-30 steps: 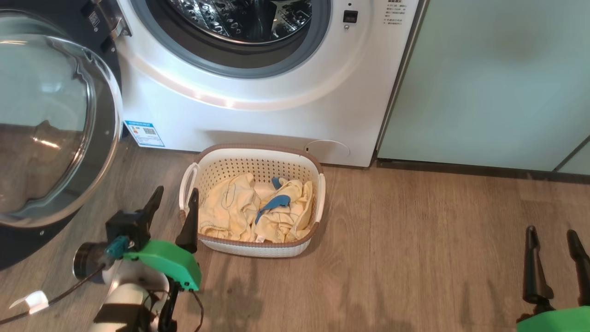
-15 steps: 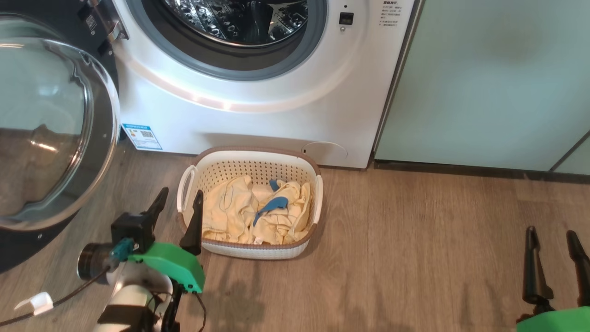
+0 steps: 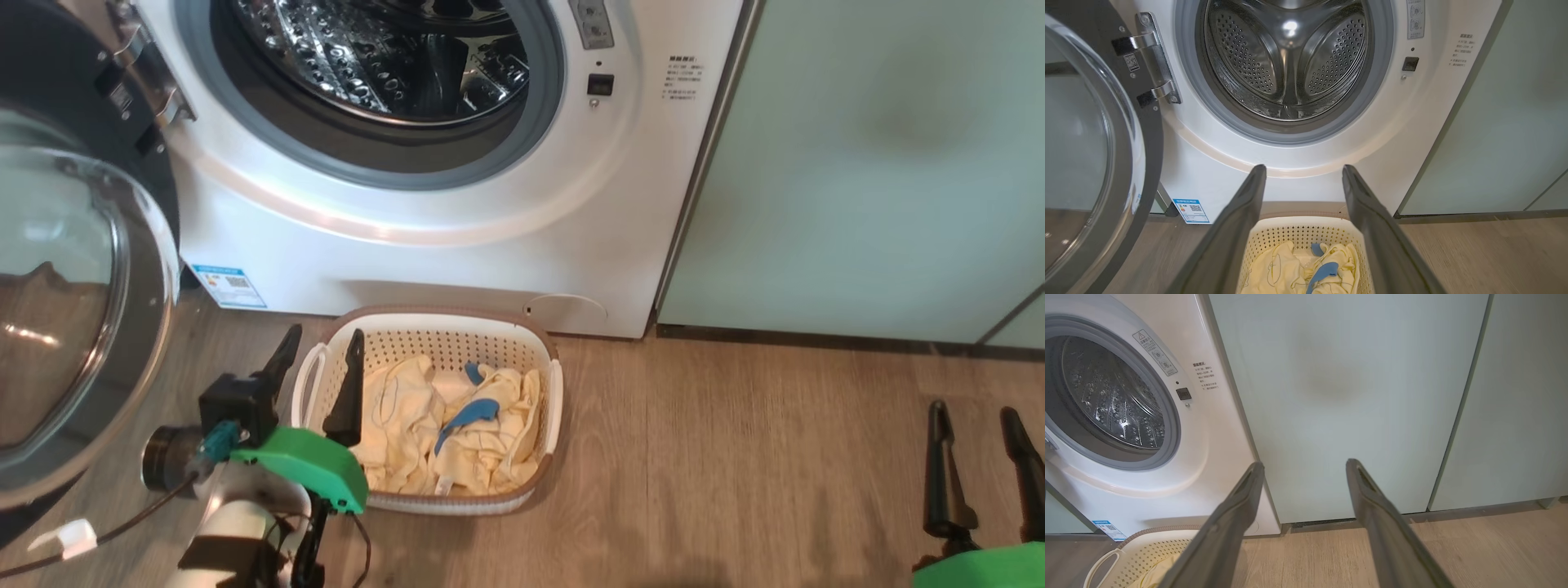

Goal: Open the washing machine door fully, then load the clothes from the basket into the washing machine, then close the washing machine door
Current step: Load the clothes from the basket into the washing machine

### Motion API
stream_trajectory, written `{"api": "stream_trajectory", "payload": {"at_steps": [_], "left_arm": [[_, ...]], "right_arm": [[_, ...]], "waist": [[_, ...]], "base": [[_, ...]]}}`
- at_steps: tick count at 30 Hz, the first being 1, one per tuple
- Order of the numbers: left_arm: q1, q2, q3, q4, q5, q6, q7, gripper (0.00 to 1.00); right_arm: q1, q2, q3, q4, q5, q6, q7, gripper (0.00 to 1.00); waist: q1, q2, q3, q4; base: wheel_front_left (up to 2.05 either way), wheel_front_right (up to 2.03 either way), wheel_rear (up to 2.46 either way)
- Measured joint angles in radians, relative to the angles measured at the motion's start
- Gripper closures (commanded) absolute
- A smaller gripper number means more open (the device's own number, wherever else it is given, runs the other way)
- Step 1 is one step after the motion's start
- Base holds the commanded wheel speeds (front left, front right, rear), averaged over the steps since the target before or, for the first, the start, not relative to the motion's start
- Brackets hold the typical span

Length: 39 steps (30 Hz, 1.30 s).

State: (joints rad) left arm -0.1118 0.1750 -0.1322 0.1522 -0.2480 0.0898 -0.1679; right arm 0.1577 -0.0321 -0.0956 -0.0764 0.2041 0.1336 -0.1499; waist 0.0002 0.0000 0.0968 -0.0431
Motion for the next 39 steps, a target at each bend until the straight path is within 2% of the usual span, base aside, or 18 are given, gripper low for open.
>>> {"api": "stream_trajectory", "payload": {"at_steps": [29,39], "left_arm": [[-0.017,0.006,-0.017,0.017,-0.005,0.014,-0.008,0.00],[-0.065,0.007,-0.034,0.062,-0.028,0.003,0.039,0.00]], "right_arm": [[-0.005,0.000,0.005,0.006,0.016,0.000,-0.010,0.00],[-0.040,0.000,0.010,0.013,0.025,0.000,-0.027,0.00]], "waist": [[-0.0002,0.0000,0.036,-0.004],[-0.0002,0.0000,0.087,-0.011]], "base": [[0.11,-0.11,0.00],[0.00,0.00,0.00]]}}
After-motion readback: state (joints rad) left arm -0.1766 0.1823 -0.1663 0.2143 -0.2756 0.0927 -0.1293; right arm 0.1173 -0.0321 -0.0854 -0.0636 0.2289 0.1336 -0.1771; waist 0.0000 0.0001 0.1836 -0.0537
